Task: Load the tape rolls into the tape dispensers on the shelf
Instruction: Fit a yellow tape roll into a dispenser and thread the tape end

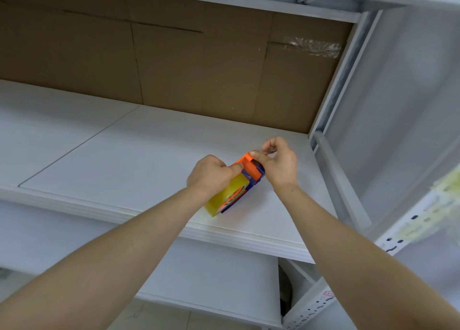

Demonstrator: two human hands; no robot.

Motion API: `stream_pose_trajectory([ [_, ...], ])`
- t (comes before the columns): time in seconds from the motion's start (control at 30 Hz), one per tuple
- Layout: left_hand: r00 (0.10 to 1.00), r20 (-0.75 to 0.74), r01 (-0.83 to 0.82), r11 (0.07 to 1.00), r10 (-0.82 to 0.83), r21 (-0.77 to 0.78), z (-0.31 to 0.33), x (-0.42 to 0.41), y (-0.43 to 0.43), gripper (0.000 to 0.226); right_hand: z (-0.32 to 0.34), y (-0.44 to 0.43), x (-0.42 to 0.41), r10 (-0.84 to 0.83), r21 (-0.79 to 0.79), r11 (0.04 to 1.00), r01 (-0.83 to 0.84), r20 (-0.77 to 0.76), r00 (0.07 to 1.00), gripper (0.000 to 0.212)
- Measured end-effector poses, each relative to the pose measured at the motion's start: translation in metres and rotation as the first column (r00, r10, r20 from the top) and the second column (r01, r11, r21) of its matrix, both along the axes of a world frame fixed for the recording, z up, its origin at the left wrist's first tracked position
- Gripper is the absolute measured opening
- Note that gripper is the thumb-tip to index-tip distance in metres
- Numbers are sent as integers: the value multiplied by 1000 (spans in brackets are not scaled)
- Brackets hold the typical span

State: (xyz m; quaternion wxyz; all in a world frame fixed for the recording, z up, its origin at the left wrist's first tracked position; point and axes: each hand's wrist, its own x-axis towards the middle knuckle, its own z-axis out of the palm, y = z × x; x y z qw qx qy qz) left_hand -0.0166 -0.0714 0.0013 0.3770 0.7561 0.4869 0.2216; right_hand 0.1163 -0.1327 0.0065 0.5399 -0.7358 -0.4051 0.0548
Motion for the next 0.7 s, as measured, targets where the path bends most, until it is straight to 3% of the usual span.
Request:
stream_pose_trajectory([
  [0.17,1000,-7,-3,1000,3,12,-4,-3,2,56,20,3,13,138,-119,979,-165,-204,969,35],
  [0.37,999,-33,-8,1000,8,22,-4,-5,1,61,42,-2,30,308,-252,857,-449,-448,839,27],
  [0.5,1000,-10,25,999,-26,-25,0,-7,-2,73,42,-1,28,338,-308,836,-454,-364,868,36],
  [0.7,996,-53,66,996,-70,-65,5,-9,-2,58,34,2,21,328,-272,882,-384,-230,916,34],
])
